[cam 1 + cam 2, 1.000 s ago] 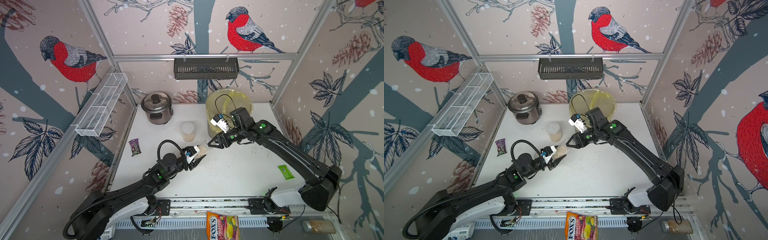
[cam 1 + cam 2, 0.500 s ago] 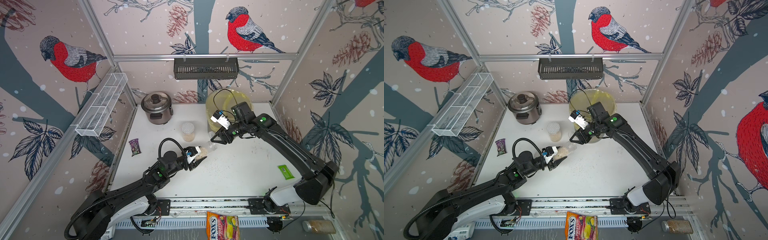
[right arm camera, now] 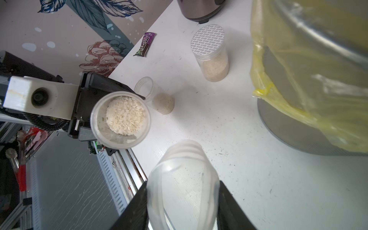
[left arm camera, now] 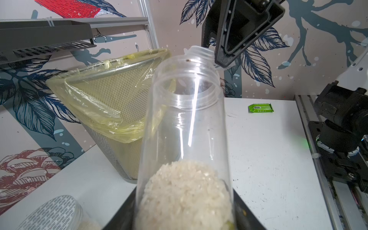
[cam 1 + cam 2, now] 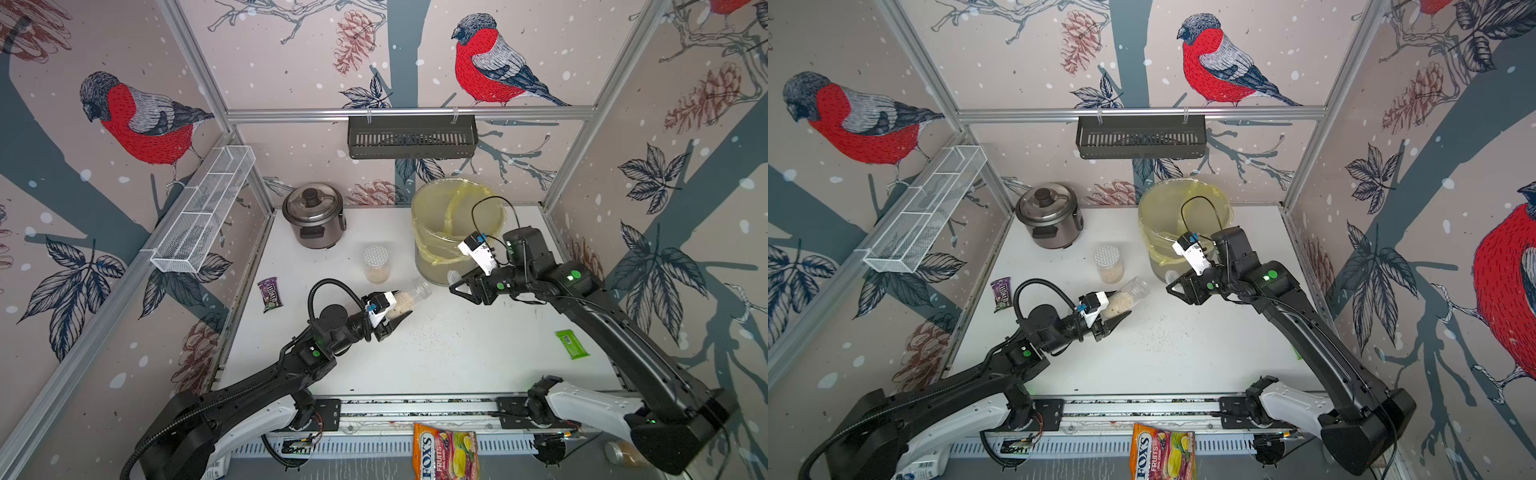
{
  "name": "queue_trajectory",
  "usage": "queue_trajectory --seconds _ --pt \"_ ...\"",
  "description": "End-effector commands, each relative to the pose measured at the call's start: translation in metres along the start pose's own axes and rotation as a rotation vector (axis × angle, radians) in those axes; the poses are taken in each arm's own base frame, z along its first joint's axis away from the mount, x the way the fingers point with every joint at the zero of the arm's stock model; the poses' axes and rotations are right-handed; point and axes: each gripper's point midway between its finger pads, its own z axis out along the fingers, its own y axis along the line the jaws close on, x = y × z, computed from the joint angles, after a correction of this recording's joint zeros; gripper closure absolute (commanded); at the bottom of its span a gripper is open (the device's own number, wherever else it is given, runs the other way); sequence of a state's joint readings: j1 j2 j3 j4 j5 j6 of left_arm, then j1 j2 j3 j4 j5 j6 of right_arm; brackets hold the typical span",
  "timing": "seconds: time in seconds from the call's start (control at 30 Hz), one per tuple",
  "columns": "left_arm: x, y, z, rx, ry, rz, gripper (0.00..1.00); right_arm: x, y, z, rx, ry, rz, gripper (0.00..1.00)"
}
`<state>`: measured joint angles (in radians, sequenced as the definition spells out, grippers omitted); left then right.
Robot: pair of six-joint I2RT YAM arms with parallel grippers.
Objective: Empty moldy rice from jars
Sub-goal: Unscrew the lid from the jar, then place the lid at the center of the board.
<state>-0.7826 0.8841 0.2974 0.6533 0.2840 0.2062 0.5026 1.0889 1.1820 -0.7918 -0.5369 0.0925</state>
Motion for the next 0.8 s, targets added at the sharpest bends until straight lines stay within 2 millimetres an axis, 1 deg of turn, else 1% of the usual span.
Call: queue_trajectory --seconds 0.0,0.07,0.13,0.17,0.2,0.27,0.33,0.4,0.5,0.53,0.6,0.77 --pt "-0.021 0.006 -0.006 -0.032 -0.081 -0.004 1.0 0.01 -0.021 -0.004 0.072 -0.041 0.137 0.82" --pt "-0.024 0.006 -0.008 -0.034 -0.087 -0.007 1.0 0.02 -0.035 -0.005 0.103 -0.065 0.234 0.79" --pt "-0.027 0.007 -0.01 -0.039 -0.093 -0.006 1.0 0.028 -0.05 -0.006 0.144 -0.107 0.334 0.73" --pt "-0.029 0.007 -0.011 -0.042 -0.097 -0.005 1.0 0.033 -0.058 -0.006 0.167 -0.13 0.376 0.73" --pt "-0.031 0.008 -0.011 -0.044 -0.101 -0.006 1.0 0.038 -0.063 -0.006 0.181 -0.147 0.404 0.73" --pt "-0.037 0.006 -0.013 -0.034 -0.113 0.002 1.0 0.05 -0.075 -0.002 0.204 -0.15 0.444 0.68" --pt "-0.043 0.004 -0.014 -0.017 -0.12 0.0 1.0 0.063 -0.094 -0.001 0.261 -0.133 0.513 0.69" --pt "-0.05 0.003 -0.016 -0.008 -0.138 0.007 1.0 0.081 -0.114 0.001 0.322 -0.098 0.581 0.69" --pt "-0.055 0.002 -0.018 -0.007 -0.155 0.014 1.0 0.107 -0.137 0.008 0.39 -0.064 0.67 0.72" --pt "-0.055 0.002 -0.019 -0.007 -0.156 0.018 1.0 0.113 -0.141 0.01 0.403 -0.056 0.695 0.72" --pt "-0.058 0.003 -0.022 -0.018 -0.168 0.021 1.0 0.12 -0.145 0.015 0.412 -0.051 0.727 0.68" --pt "-0.064 0.003 -0.027 -0.03 -0.203 0.024 1.0 0.136 -0.157 0.018 0.474 -0.05 0.785 0.66"
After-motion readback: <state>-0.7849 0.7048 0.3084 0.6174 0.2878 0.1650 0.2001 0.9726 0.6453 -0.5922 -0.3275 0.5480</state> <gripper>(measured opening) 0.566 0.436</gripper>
